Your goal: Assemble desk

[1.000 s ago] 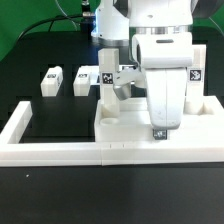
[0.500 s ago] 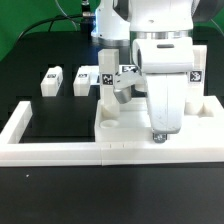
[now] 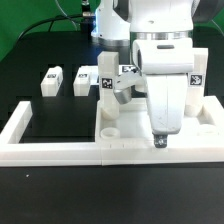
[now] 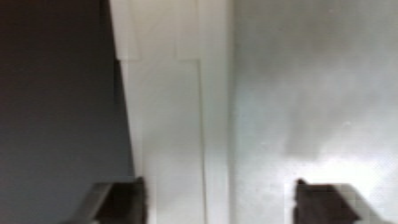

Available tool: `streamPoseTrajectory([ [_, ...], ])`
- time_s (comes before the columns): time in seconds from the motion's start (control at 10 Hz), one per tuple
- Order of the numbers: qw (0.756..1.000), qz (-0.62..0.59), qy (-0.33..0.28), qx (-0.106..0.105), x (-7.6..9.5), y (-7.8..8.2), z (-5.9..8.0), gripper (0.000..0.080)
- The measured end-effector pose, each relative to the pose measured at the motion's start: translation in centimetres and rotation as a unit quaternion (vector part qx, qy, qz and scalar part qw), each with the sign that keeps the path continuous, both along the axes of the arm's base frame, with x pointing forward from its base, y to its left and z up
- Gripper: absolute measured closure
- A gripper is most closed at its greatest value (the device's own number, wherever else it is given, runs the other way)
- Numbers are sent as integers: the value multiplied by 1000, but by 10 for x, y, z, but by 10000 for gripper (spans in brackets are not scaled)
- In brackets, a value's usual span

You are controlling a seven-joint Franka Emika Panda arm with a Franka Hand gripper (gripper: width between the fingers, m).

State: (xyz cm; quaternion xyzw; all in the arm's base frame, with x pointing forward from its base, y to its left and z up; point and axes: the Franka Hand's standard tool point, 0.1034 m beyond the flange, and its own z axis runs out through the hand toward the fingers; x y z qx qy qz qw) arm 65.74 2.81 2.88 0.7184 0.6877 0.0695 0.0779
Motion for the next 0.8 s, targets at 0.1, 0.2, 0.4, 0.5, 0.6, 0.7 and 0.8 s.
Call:
streamPoseTrajectory([
  [0.1, 1000, 0, 0, 0, 0, 0, 0, 239],
  [0.2, 1000, -5, -1, 2, 1, 2, 1, 178],
  [0.4, 1000, -6, 0, 2, 0, 1, 0, 155],
  [0.5, 1000, -6, 0, 2, 0, 1, 0, 151],
  [0.6, 1000, -7, 0, 2, 1, 0, 0, 151],
  [0.7, 1000, -7, 0, 2, 1, -1, 0, 150],
  [0.8, 1000, -7, 0, 2, 1, -1, 0, 150],
])
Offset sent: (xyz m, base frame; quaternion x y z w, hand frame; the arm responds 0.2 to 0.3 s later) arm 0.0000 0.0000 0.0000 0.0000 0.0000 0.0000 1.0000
